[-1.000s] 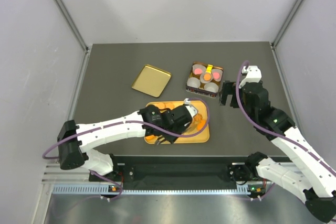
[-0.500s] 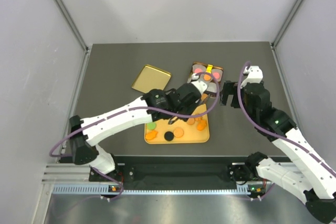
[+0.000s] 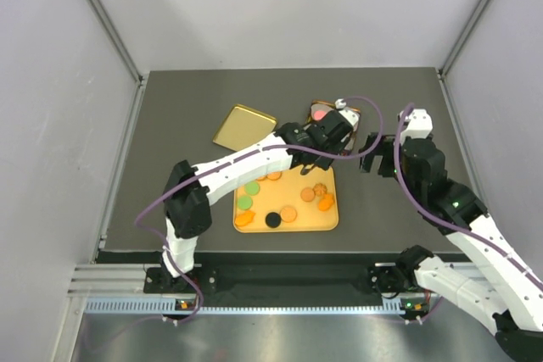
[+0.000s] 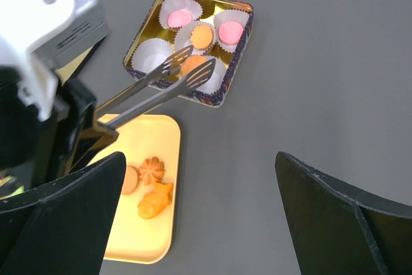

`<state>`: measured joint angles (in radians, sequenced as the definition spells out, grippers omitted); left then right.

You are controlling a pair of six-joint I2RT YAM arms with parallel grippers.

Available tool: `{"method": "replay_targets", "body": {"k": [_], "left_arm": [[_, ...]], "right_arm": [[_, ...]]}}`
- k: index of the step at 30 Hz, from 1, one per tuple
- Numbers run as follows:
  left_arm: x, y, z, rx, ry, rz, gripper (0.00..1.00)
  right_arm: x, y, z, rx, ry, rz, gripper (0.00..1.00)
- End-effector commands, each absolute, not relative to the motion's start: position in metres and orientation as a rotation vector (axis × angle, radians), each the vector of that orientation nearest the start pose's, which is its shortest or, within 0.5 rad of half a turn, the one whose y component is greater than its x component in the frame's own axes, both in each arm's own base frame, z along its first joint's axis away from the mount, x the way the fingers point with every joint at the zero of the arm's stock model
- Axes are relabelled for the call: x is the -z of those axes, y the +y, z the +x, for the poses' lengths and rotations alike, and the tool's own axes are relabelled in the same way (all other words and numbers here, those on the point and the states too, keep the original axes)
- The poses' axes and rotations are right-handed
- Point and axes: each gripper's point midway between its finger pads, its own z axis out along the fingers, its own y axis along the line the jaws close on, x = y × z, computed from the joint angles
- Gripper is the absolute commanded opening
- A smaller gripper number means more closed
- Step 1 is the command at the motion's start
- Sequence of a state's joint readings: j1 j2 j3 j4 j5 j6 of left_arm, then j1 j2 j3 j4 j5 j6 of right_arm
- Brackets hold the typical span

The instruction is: Pack the cookies

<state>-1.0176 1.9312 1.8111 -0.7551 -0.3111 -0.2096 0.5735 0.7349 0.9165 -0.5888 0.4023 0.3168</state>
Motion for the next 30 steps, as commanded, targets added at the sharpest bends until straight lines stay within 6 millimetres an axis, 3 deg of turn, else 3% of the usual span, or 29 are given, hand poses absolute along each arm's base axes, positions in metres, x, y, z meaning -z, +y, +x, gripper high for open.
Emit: {"method": "replay_targets", "body": {"k": [1, 13, 30], "left_arm": [[-0.198, -0.410, 0.318, 0.263, 2.179, 0.772, 0.24], [-0.169, -0.414, 0.329, 0.225, 2.221, 0.786, 0.27], [-0.181, -0.409, 0.329, 0.205, 2.198, 0.788, 0.43]], "right_arm": [[-0.281, 0.085, 0.247, -0.189, 1.903, 0.049, 1.00], [-0.279, 0.083, 0.244, -0.190, 1.903, 0.046, 1.00], [-0.281, 0.084, 0.245, -0.191, 1.899, 0.047, 1.00]]}}
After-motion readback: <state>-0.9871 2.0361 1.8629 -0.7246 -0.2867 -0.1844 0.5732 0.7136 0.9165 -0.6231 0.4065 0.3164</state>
